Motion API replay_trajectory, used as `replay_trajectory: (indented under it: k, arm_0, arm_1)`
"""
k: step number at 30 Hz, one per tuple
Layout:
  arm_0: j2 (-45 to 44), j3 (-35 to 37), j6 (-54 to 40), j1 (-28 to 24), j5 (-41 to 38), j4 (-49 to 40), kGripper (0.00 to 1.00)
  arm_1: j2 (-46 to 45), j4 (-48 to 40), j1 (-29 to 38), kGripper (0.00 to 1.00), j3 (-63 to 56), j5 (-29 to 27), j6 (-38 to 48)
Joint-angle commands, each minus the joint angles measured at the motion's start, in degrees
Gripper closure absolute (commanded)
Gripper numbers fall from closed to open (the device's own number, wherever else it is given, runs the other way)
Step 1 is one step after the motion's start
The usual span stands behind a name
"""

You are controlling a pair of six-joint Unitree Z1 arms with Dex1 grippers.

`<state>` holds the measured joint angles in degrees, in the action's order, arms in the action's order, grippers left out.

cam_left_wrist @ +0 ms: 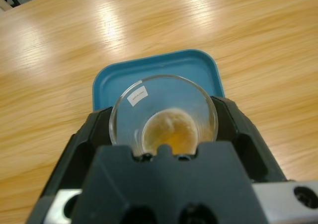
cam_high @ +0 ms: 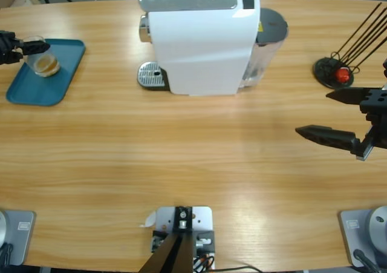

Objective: Pour coffee

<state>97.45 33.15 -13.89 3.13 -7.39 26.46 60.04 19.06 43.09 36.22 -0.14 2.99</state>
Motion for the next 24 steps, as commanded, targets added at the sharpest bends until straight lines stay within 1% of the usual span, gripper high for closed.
replay_trajectory:
  k: [1, 7, 8, 9, 10, 11, 15, 22, 24]
  arm_0:
    - [5.5, 1.1, 1.1, -0.5, 0.8, 2.9, 1.0]
    - [7.1, -0.3, 1.0, -0.2, 1.1, 3.1, 1.0]
    - [6.9, -0.8, 1.1, 0.0, 1.5, 3.1, 0.744]
    - [6.3, -1.2, 1.1, 0.1, 1.3, 3.2, 0.209]
    - [5.7, -1.6, 1.1, 0.3, 1.1, 3.3, 0.028]
    - [5.0, -2.0, 1.1, 0.5, 1.0, 3.6, 0.007]
    - [1.5, -2.3, 1.1, 0.5, 0.8, 4.5, 0.0]
    - [-11.5, -2.1, 2.5, 0.9, -0.3, 4.6, 0.0]
    - [-16.0, -2.0, 3.0, 1.7, -0.3, 0.7, 0.0]
  arm_1:
    - [-0.8, -0.4, -0.7, 0.0, -1.4, 1.1, -1.0]
    - [-2.5, 0.4, -0.7, 0.0, -1.1, 0.9, -1.3]
    - [-2.6, 0.4, -0.7, 0.0, -1.1, 0.9, -1.3]
    - [-2.7, 0.5, -0.7, 0.0, -1.1, 0.9, -1.3]
    - [-2.8, 0.5, -0.7, 0.0, -1.1, 0.9, -1.3]
    - [-2.8, 0.5, -0.7, 0.0, -1.1, 1.0, -1.4]
    - [-2.8, 0.6, -0.7, 0.0, -1.0, 0.9, -1.8]
    - [-5.8, 0.5, -0.7, 0.0, -1.7, 0.9, -1.6]
    - [-6.4, 0.6, -0.7, 0.0, -1.8, 0.9, -1.6]
